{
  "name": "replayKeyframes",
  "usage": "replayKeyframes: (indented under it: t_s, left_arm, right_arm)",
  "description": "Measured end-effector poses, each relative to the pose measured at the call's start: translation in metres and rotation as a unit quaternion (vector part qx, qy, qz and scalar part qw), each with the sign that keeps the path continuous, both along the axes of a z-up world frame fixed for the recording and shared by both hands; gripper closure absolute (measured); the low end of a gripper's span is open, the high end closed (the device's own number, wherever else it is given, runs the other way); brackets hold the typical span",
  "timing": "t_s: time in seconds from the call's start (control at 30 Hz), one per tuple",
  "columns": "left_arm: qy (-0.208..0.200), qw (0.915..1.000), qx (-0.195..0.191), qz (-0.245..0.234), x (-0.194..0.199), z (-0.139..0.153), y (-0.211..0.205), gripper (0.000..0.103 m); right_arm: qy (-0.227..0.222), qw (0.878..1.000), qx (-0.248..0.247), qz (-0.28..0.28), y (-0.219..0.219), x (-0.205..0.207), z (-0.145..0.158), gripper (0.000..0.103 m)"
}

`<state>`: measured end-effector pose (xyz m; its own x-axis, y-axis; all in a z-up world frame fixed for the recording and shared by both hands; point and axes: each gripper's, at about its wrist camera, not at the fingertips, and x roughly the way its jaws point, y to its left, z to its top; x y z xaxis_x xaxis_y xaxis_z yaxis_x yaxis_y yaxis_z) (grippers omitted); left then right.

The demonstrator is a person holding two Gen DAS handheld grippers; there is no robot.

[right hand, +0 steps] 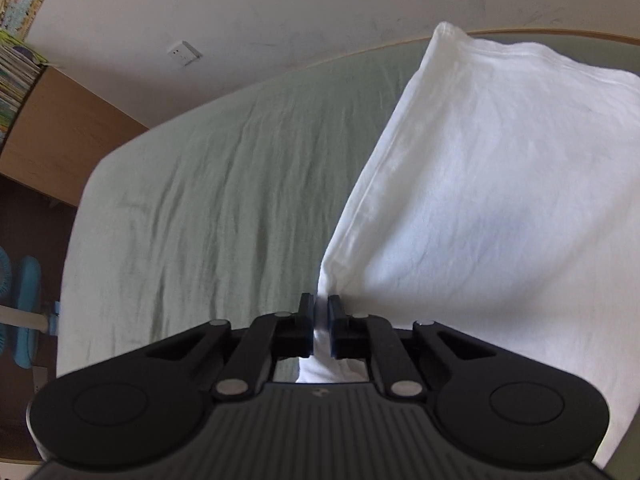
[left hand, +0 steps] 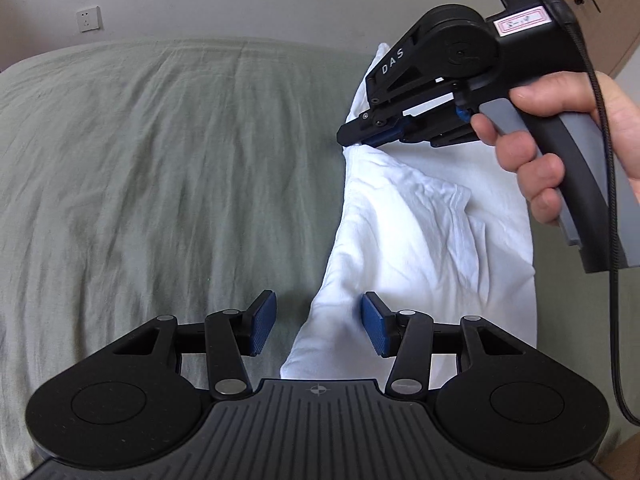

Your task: Fold clothes

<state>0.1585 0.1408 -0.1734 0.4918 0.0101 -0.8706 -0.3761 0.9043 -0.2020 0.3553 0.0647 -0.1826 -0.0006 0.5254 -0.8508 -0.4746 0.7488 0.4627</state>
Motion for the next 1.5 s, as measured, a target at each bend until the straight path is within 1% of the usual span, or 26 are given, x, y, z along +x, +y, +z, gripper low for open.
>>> replayKeyframes:
  t_s: [0.03,0.1,0.13,0.17,0.3,0.37,0.53,0.6,0.7,0.73,0.77,0.8,0.83,0.9,0.93,1.03,1.1,1.13,1.23,1.3,1.33,1.37,1.4,1.43,1.47,1.5]
  left_arm:
    - [-0.002,1.0,0.003,-0.002,-0.002,-0.001,-0.001,0.056]
    - [-0.003,1.0,0.004,-0.002,-0.004,-0.001,-0.002,0.056]
    - [-0.003,1.0,0.002,-0.001,-0.006,0.0,-0.001,0.055]
    - [-0.003,1.0,0.0,0.0,-0.007,0.001,0.0,0.056]
    - [-0.02,0.9995,-0.018,0.015,-0.018,0.016,0.011,0.056]
    - [-0.03,0.9989,-0.027,0.023,-0.023,0.024,0.016,0.056]
    - [-0.043,0.9988,-0.022,0.008,-0.017,0.029,0.007,0.056]
    - [-0.036,0.999,-0.026,0.003,-0.012,0.024,0.001,0.056]
    - [-0.023,0.9995,-0.02,-0.005,-0.014,0.014,-0.007,0.056]
    - [-0.017,0.9997,-0.015,-0.005,-0.014,0.01,-0.009,0.056]
    - [-0.011,0.9998,-0.013,-0.005,-0.014,0.005,-0.009,0.056]
    - [-0.007,0.9999,-0.014,-0.002,-0.016,0.002,-0.007,0.056]
    - [-0.009,0.9998,-0.017,0.0,-0.017,0.0,-0.005,0.056]
    - [-0.012,0.9997,-0.02,0.003,-0.019,-0.002,-0.001,0.056]
    - [-0.012,0.9997,-0.021,0.003,-0.019,-0.002,0.001,0.056]
    - [-0.01,0.9998,-0.02,0.0,-0.021,-0.001,0.006,0.055]
    - [-0.01,0.9997,-0.021,-0.002,-0.023,-0.001,0.008,0.055]
    - [-0.01,0.9997,-0.022,-0.001,-0.025,0.0,0.009,0.055]
    - [-0.008,0.9996,-0.027,0.001,-0.028,0.002,0.012,0.055]
    - [-0.007,0.9995,-0.029,0.002,-0.03,0.005,0.013,0.055]
    - [-0.008,0.9995,-0.029,0.002,-0.032,0.008,0.014,0.055]
    - [-0.01,0.9995,-0.029,0.002,-0.033,0.012,0.015,0.055]
    - [-0.013,0.9995,-0.028,0.002,-0.034,0.016,0.016,0.055]
    - [-0.019,0.9995,-0.026,0.002,-0.034,0.021,0.017,0.055]
    - [-0.025,0.9994,-0.024,0.001,-0.033,0.026,0.019,0.055]
    - [-0.029,0.9993,-0.023,0.001,-0.031,0.029,0.02,0.055]
  right_arm:
    - [0.006,1.0,0.005,-0.004,-0.002,0.001,-0.001,0.095]
    - [0.018,1.0,0.02,-0.007,-0.011,0.003,0.002,0.089]
    - [0.018,0.999,0.025,-0.008,-0.017,0.004,0.007,0.077]
    - [0.016,0.999,0.035,-0.01,-0.025,0.004,0.014,0.067]
    - [0.013,0.997,0.078,-0.014,-0.067,-0.004,0.038,0.057]
    - [-0.002,0.997,0.081,-0.002,-0.098,-0.018,0.046,0.045]
    - [-0.007,0.998,0.061,-0.012,-0.138,-0.039,0.034,0.045]
    - [-0.017,0.998,0.06,-0.022,-0.142,-0.04,0.031,0.045]
    - [-0.015,0.997,0.07,-0.025,-0.134,-0.035,0.024,0.046]
    - [-0.015,0.997,0.064,-0.028,-0.13,-0.033,0.021,0.051]
    - [-0.014,0.998,0.063,-0.027,-0.128,-0.033,0.018,0.072]
    - [-0.013,0.998,0.061,-0.026,-0.125,-0.033,0.016,0.086]
    - [-0.013,0.998,0.061,-0.023,-0.124,-0.036,0.016,0.092]
    - [-0.017,0.998,0.061,-0.021,-0.125,-0.041,0.018,0.098]
    - [-0.024,0.998,0.06,-0.026,-0.128,-0.043,0.021,0.098]
    - [-0.027,0.996,0.067,-0.045,-0.139,-0.048,0.031,0.098]
    - [-0.029,0.997,0.056,-0.044,-0.141,-0.052,0.034,0.098]
    - [-0.028,0.998,0.035,-0.045,-0.14,-0.054,0.029,0.098]
    - [-0.025,0.998,0.014,-0.051,-0.135,-0.058,0.01,0.096]
    - [-0.022,0.998,0.023,-0.061,-0.137,-0.058,0.007,0.093]
    - [-0.017,0.997,0.031,-0.068,-0.139,-0.056,0.009,0.089]
    - [-0.015,0.996,0.043,-0.075,-0.143,-0.055,0.013,0.079]
    - [-0.013,0.995,0.056,-0.083,-0.148,-0.054,0.017,0.073]
    - [-0.015,0.993,0.067,-0.092,-0.154,-0.054,0.023,0.062]
    - [-0.016,0.992,0.079,-0.096,-0.162,-0.057,0.03,0.057]
    - [-0.015,0.992,0.085,-0.095,-0.166,-0.06,0.034,0.056]
